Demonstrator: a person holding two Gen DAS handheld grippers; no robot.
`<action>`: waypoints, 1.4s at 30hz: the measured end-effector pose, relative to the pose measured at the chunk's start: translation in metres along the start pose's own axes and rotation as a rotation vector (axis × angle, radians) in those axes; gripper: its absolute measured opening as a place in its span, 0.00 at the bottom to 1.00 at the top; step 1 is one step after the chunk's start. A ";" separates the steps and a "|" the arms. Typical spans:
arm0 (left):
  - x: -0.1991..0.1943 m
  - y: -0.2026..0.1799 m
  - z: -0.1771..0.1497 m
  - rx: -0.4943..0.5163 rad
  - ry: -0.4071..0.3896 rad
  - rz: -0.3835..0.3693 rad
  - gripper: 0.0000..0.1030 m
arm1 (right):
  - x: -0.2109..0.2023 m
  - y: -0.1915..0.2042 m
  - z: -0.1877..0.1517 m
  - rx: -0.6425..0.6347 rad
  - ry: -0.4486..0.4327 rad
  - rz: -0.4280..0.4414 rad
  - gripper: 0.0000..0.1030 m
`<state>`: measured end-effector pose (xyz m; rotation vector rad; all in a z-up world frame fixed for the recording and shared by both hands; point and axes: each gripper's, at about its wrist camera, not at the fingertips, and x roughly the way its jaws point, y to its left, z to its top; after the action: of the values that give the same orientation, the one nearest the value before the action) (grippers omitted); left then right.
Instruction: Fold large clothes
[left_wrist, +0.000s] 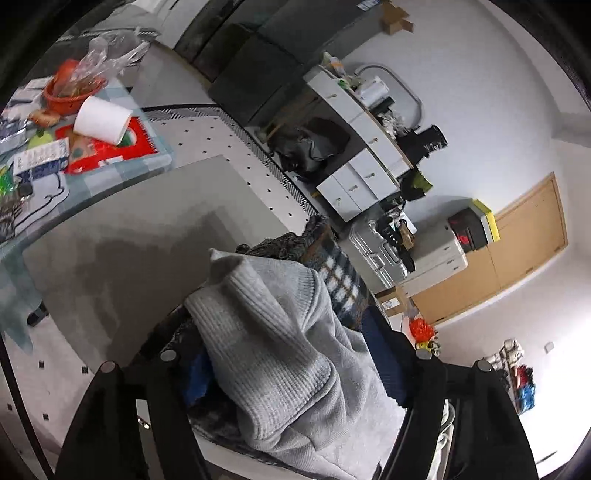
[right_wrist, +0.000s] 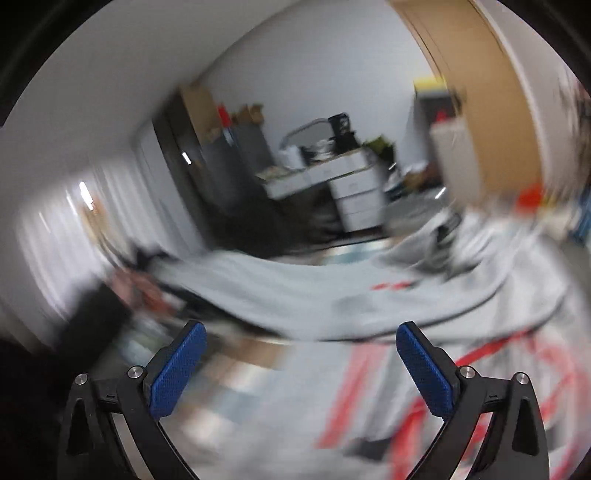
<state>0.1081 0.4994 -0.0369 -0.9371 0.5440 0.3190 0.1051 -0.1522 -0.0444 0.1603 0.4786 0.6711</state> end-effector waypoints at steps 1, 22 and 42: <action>0.000 -0.002 0.000 0.013 -0.003 0.002 0.65 | 0.001 0.002 -0.001 -0.041 -0.004 -0.042 1.00; -0.053 -0.121 -0.015 0.244 -0.240 -0.032 0.06 | -0.022 -0.086 0.013 0.105 -0.128 -0.270 1.00; 0.099 -0.435 -0.289 0.703 0.271 -0.606 0.06 | -0.087 -0.170 0.003 0.293 -0.237 -0.357 1.00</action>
<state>0.3127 0.0185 0.0628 -0.4175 0.5360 -0.5308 0.1424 -0.3393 -0.0586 0.4151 0.3625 0.2251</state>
